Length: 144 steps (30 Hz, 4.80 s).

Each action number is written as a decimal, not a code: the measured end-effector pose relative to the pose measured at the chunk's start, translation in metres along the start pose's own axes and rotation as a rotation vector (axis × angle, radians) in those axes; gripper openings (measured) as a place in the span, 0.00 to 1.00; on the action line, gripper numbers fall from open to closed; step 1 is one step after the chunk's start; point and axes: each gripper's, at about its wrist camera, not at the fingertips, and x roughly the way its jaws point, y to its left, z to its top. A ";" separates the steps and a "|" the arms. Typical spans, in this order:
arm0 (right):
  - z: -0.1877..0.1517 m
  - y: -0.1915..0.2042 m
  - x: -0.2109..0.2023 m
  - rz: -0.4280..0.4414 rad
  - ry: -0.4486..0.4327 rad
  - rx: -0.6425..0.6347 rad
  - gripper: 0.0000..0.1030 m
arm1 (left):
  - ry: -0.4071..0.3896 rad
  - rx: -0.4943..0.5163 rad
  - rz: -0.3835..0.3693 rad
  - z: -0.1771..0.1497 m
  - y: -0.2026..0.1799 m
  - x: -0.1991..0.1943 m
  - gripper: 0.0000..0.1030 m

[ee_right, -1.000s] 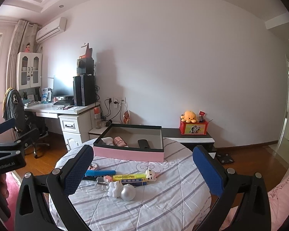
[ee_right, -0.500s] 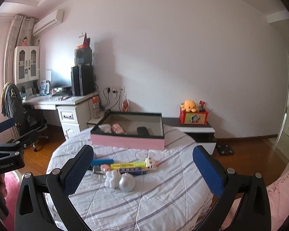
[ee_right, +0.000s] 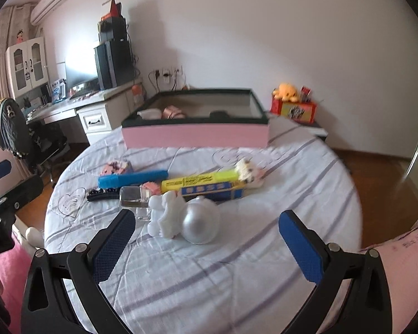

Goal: Organize rigid objects
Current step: 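Withdraw both tools from the box back over the bed, then grasp the clear glass jar with the left tool while the right tool grasps the white toy with silver ball, then carry the jar and white toy into the pink box and open both tools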

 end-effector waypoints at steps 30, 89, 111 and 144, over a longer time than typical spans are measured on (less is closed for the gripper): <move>-0.003 -0.058 0.046 0.023 0.079 0.025 0.72 | 0.151 0.065 -0.128 -0.005 -0.081 0.071 1.00; -0.006 -0.058 0.051 0.081 0.086 0.005 0.70 | 0.149 0.079 -0.272 -0.011 -0.071 0.063 0.31; 0.050 0.000 -0.113 0.093 -0.272 -0.112 0.70 | -0.256 -0.002 -0.064 0.049 -0.003 -0.092 0.31; 0.090 0.012 -0.153 0.071 -0.430 -0.159 0.70 | -0.348 0.013 0.022 0.097 0.008 -0.103 0.31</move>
